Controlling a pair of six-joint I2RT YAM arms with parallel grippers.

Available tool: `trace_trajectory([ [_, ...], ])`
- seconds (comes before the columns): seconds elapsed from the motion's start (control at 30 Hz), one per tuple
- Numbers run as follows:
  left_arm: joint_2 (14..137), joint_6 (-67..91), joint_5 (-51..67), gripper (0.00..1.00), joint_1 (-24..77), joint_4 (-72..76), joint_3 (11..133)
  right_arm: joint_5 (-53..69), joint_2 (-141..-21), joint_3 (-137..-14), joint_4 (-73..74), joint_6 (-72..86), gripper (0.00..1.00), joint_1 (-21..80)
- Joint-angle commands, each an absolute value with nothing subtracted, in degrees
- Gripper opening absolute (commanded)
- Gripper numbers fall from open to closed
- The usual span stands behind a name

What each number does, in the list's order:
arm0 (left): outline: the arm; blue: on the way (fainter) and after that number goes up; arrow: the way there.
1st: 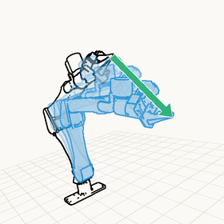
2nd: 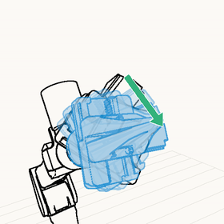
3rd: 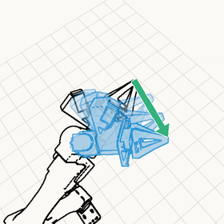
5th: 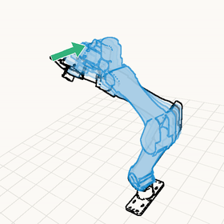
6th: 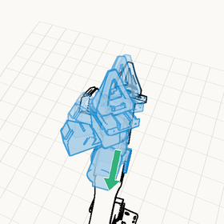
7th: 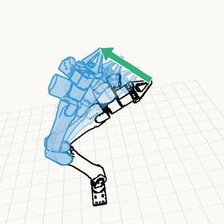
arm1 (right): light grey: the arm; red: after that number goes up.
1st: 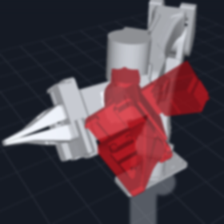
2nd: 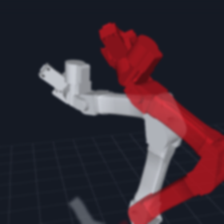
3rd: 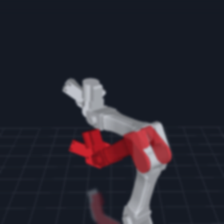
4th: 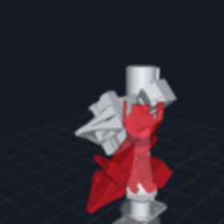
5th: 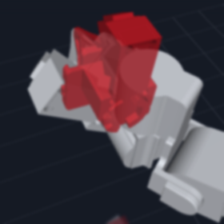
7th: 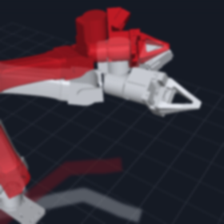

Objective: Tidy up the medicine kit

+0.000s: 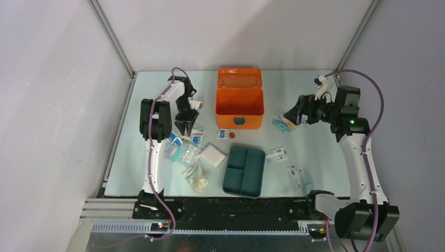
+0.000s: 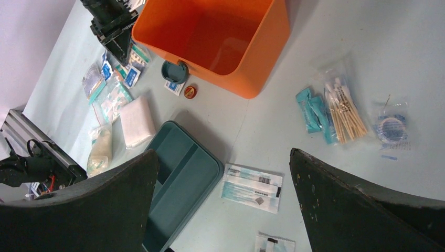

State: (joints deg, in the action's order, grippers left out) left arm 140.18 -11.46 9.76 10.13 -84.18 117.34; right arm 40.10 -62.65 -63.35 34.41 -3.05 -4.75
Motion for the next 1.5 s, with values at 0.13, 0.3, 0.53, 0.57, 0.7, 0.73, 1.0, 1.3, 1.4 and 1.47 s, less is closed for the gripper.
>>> trace_trajectory([
  [0.13, 136.5, -8.0, 13.0, 0.20, 10.9, -79.6, 114.5, 40.9, -60.4, -65.0, 33.4, -3.0, 0.99, -4.8],
  [0.3, 133.6, -7.3, 12.0, 0.00, 10.8, -77.3, 114.5, 41.0, -60.3, -65.0, 33.2, -2.9, 0.99, -5.0],
  [0.53, 122.7, -5.8, 15.6, 0.00, 9.9, -72.9, 112.9, 40.8, -59.9, -65.0, 33.4, -2.9, 1.00, -5.0],
  [0.57, 120.1, -5.8, 16.0, 0.00, 9.9, -72.9, 112.8, 40.8, -59.9, -65.0, 33.4, -3.0, 1.00, -5.0],
  [0.7, 114.1, -5.5, 17.3, 0.00, 9.9, -72.6, 112.3, 40.7, -59.9, -65.1, 33.3, -2.9, 1.00, -5.1],
  [0.73, 113.4, -5.3, 18.0, 0.00, 9.8, -72.6, 112.0, 40.7, -59.9, -65.1, 33.3, -2.8, 1.00, -5.1],
  [1.0, 108.0, -3.1, 27.4, 0.00, 10.0, -72.4, 115.2, 40.4, -59.8, -65.0, 33.5, -3.0, 1.00, -5.4],
  [1.3, 114.5, 1.4, 25.1, 0.00, 19.0, -68.4, 127.2, 39.9, -60.4, -65.0, 33.4, -2.9, 1.00, -5.8],
  [1.4, 118.6, 2.5, 22.8, 0.00, 20.9, -67.0, 130.7, 39.8, -60.1, -65.1, 33.6, -3.0, 1.00, -6.2],
  [1.47, 121.0, 3.3, 21.9, 0.00, 21.5, -65.8, 132.9, 39.8, -60.1, -65.0, 33.8, -3.0, 1.00, -6.4],
])
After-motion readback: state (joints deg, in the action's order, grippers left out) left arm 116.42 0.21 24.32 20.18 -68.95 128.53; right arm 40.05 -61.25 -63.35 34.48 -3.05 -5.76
